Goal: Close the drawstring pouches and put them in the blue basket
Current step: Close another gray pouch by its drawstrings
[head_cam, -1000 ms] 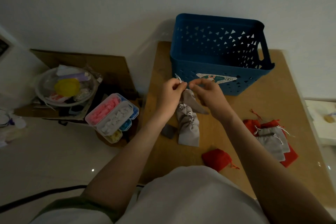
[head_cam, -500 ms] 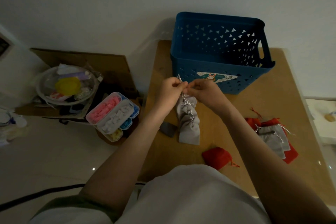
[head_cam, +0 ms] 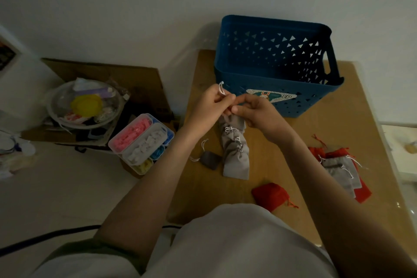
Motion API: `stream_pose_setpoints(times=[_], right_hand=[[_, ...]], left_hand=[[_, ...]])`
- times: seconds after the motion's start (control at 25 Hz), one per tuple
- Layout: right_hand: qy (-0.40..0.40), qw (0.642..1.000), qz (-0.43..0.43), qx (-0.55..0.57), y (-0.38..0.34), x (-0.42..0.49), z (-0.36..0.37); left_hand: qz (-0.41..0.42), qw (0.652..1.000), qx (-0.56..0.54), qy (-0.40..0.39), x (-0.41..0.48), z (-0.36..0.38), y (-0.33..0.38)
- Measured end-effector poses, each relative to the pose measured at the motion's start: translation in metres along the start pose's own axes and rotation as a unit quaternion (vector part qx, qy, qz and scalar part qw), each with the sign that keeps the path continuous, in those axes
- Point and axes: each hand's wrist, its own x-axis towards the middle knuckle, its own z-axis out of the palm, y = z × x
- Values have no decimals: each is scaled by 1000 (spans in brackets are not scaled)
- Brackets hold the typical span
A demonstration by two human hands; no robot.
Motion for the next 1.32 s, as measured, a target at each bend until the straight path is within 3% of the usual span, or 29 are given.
stream_pose_setpoints(times=[0.24,0.48,0.8,0.88,1.04,1.2,1.32], right_hand=[[-54,996,-18,73,6,5,-7],[-8,991,-30,128,15,5,-3],[63,980,-46,184,16,5,9],[66,978,-51,192,18,5,8],[40,986,-76,145,15,5,3],[66,991,-89,71,14,4,0],[93,994,-51,-15,14,5,-4]], left_hand=[[-47,994,-99,7,3,-3,-5],[-79,991,-94,60,2,6,-15],[29,985,163,51,-1,14,-11],[64,982,169,53,-3,15,-10],[52,997,48,-7,-13,13,-2],[23,997,74,17,-6,9,-4],[17,993,102,51,-3,5,-7]])
